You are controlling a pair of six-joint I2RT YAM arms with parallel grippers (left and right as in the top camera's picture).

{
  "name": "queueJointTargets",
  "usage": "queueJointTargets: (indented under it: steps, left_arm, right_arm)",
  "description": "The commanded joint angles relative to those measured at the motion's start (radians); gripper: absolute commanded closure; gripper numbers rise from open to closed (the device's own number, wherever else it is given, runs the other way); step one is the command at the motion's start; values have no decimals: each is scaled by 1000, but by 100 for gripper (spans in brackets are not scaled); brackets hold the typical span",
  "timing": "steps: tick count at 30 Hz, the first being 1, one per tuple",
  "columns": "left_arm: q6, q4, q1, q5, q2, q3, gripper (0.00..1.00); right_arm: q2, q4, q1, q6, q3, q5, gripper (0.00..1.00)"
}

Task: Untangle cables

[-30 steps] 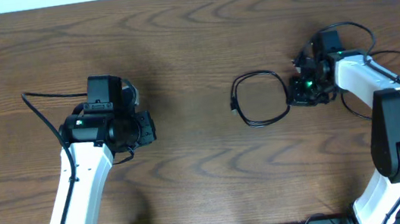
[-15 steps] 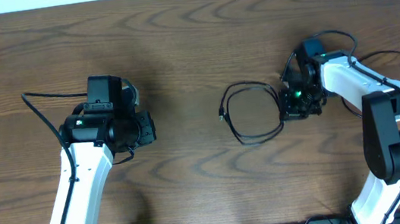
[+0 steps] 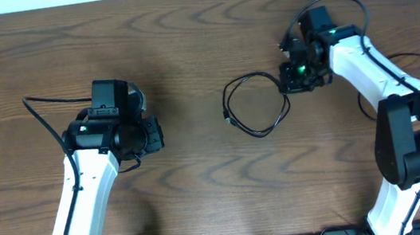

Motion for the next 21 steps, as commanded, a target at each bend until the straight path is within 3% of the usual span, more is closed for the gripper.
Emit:
queueJointTargets:
  steps: [1, 13, 21]
  left_arm:
    - [-10, -6, -1, -3, 5, -6, 83]
    - [-10, -14, -1, -3, 5, -6, 83]
    - [-10, -13, -1, -3, 5, -6, 83]
  right_arm:
    - [2, 12, 50, -32, 8, -3, 99]
    - [2, 4, 90, -24, 9, 19, 99]
    - [2, -120, 76, 27, 9, 99, 99]
